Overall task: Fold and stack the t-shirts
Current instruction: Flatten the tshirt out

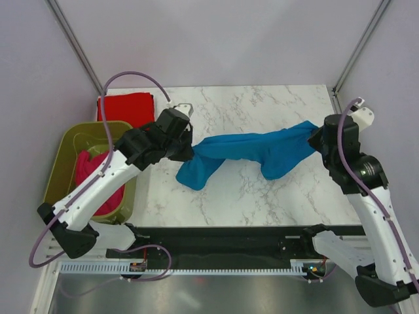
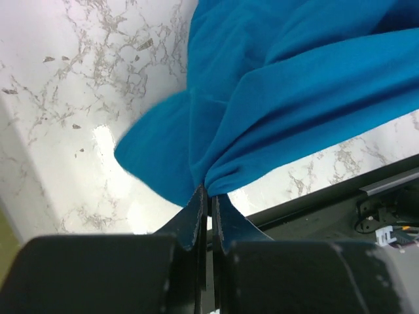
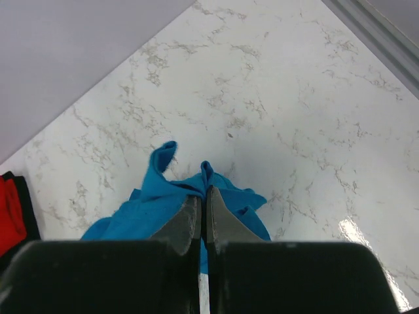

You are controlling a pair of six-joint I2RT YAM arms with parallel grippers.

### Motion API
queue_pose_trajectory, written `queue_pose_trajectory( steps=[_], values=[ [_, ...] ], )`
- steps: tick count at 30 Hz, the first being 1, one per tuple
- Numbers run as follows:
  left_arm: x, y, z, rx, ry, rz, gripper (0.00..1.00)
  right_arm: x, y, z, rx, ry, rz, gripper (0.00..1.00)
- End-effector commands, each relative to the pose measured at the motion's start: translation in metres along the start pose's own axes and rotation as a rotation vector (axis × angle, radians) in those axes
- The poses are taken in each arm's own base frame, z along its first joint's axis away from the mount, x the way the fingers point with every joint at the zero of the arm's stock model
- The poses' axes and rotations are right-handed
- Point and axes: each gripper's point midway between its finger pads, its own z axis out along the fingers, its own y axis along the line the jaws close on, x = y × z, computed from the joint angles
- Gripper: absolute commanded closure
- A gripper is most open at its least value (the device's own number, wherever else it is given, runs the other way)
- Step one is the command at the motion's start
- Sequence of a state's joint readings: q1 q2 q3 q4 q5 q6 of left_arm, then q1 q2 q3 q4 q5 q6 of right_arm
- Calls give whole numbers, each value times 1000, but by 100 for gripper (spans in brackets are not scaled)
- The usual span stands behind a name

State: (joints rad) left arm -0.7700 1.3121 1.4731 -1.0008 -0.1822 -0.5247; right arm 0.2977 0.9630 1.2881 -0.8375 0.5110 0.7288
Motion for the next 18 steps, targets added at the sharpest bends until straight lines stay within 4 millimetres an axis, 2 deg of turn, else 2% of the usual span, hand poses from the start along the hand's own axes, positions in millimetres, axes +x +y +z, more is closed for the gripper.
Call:
queue_pose_trajectory(
  steps=[1,6,8,10,11,12,13,14,15,16,17,18],
  values=[
    [-17,13,-51,-14,-77,23,98,-25,-12,-33,-12,-63,49,100],
    [-37,-1,-98,109,-178,1,98,-60,-13,-74,-104,-184,175,100],
    [-40,-12,-103,176,-195,21,98,-63,-14,-76,-114,-203,188,100],
    [-44,-18,-96,200,-209,39,98,-59,-17,-71,-97,-203,182,100],
    [-45,-16,-88,183,-210,50,98,-46,-21,-60,-70,-179,158,100],
    [-37,-12,-66,142,-168,57,98,-38,-23,-53,-55,-166,145,100],
    [-41,-7,-52,124,-166,41,98,-33,-21,-46,-55,-160,139,100],
    [-39,-5,-39,124,-134,31,98,-13,-27,-30,-24,-126,106,100],
    [-28,-1,-12,113,-55,21,98,-2,-29,-19,-7,-107,80,100],
    [-23,-6,0,161,-5,6,98,3,-28,-9,1,-107,71,100],
    [-25,3,14,143,19,-27,98,20,-34,5,30,-83,33,100],
    [-19,7,34,125,65,-36,98,25,-30,20,39,-78,-3,100]
  ],
)
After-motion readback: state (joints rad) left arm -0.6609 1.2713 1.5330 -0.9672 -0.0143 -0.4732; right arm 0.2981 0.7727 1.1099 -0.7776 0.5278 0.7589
